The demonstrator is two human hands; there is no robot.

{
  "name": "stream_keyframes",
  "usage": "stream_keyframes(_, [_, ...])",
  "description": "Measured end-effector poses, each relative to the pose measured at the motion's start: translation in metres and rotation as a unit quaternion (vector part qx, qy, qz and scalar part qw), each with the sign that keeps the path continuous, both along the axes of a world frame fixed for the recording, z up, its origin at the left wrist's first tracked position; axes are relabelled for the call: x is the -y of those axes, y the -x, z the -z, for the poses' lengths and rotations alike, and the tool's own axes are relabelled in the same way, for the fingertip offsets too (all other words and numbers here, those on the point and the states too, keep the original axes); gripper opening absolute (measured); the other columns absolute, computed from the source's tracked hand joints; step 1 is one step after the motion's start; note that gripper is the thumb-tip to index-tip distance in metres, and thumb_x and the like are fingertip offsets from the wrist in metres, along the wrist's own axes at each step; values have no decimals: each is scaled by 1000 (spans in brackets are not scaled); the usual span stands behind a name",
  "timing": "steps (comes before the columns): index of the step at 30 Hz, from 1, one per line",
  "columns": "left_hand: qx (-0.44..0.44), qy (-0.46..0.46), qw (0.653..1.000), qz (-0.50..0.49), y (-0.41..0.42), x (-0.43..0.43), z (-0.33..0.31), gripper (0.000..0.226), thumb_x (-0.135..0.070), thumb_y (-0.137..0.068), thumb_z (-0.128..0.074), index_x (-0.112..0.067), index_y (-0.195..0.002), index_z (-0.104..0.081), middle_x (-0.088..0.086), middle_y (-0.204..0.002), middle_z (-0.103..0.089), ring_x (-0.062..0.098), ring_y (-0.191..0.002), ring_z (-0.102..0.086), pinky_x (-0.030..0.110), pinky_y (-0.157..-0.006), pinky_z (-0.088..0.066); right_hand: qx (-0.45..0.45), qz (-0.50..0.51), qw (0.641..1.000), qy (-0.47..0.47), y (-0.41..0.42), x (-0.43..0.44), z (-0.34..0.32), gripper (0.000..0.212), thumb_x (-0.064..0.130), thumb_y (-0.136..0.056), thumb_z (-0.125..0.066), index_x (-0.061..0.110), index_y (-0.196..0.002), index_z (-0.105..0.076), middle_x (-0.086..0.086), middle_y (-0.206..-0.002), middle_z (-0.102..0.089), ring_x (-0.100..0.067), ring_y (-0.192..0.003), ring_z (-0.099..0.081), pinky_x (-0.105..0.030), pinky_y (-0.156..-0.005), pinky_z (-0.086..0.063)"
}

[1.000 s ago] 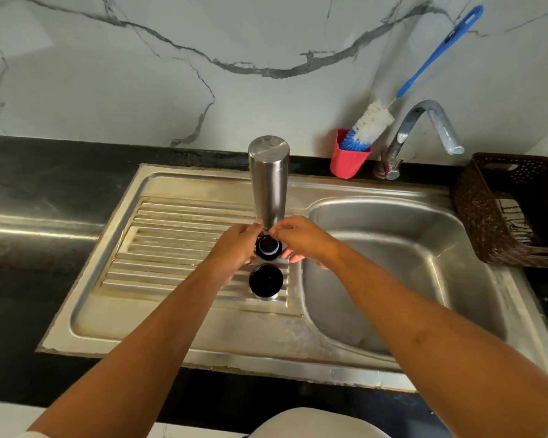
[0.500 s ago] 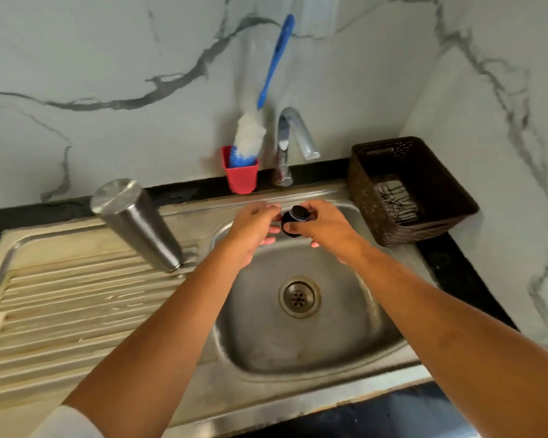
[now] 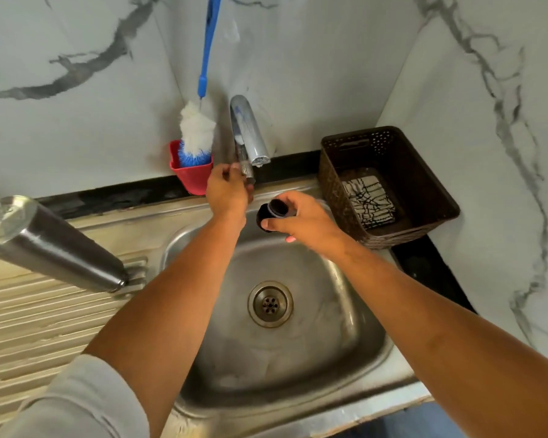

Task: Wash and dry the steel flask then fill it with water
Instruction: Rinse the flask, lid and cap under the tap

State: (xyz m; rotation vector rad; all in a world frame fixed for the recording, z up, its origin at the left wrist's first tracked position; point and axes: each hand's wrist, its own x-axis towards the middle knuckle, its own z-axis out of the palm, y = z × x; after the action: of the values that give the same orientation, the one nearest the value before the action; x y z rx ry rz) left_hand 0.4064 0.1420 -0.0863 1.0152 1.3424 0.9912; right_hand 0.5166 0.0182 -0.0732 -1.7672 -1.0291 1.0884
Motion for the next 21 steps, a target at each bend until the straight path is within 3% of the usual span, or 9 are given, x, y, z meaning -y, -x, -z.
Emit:
stream_keyframes(2, [81,96,991,-40,7,0,8,20,-24,-111,-48,-18,-95,-58,4,-80,-66,19,-65,-65,30,-56,-52,-28,-3,1000,-5,2,-1,4,43,15,-78,-90,20,-114,-68,-3,-113,-69,-19,-103,-70,-37,-75,-65])
stream_keyframes(5, [83,153,985,-18,16,4,3,23,-34,-110,-50,-15,-107,-62,4,-85,-70,21,-70,-67,34,-64,-55,-50,-10,999,-14,5,-4,7,46,14,-79,-91,17,-117,-68,-5,-111,-70,-21,-94,-76,-35,-75,-66])
stream_keyframes(7, [52,208,976,43,21,17,-2,39,-53,-107,-47,-18,-118,-62,5,-96,-73,20,-80,-70,35,-66,-57,-47,-5,999,-21,6,-6,9,45,20,-81,-90,18,-120,-68,-5,-109,-73,-19,-86,-78,-35,-75,-65])
stream_keyframes(9, [-4,250,956,156,30,37,-5,57,-69,-102,-40,-20,-119,-65,8,-100,-74,22,-87,-70,36,-70,-57,7,-11,999,-44,7,-6,13,45,30,-82,-89,20,-121,-70,0,-106,-74,-16,-87,-77,-35,-73,-65])
stream_keyframes(12, [-21,291,933,209,39,54,3,77,-79,-98,-30,-15,-111,-71,8,-81,-74,17,-64,-63,25,-56,-50,98,-36,990,-94,12,-3,22,38,41,-85,-84,24,-118,-74,8,-102,-73,-9,-92,-71,-31,-78,-60])
stream_keyframes(14, [-22,288,937,198,40,58,2,83,-84,-94,-27,-15,-90,-71,5,-63,-65,13,-49,-51,18,-45,-39,162,-59,976,-134,17,1,25,31,42,-94,-74,24,-119,-72,5,-101,-68,-9,-89,-65,-30,-77,-55])
stream_keyframes(17, [-36,244,945,217,39,66,1,80,-86,-93,-28,-18,-69,-62,1,-53,-51,10,-43,-40,19,-40,-28,257,-97,953,-132,29,7,28,19,38,-106,-51,19,-111,-55,1,-92,-62,-15,-79,-59,-33,-68,-48])
stream_keyframes(19, [-35,182,958,216,35,74,9,73,-79,-98,-32,-18,-73,-63,1,-54,-51,10,-42,-42,22,-40,-29,259,-68,958,-99,37,5,31,16,34,-108,-42,19,-104,-46,-1,-83,-63,-19,-72,-61,-37,-63,-48])
stream_keyframes(21, [-59,66,975,202,33,82,17,67,-75,-99,-35,-17,-88,-66,1,-67,-63,17,-56,-60,31,-52,-46,177,3,983,-43,38,-5,28,26,37,-108,-37,15,-104,-51,-6,-83,-65,-22,-69,-62,-39,-60,-49])
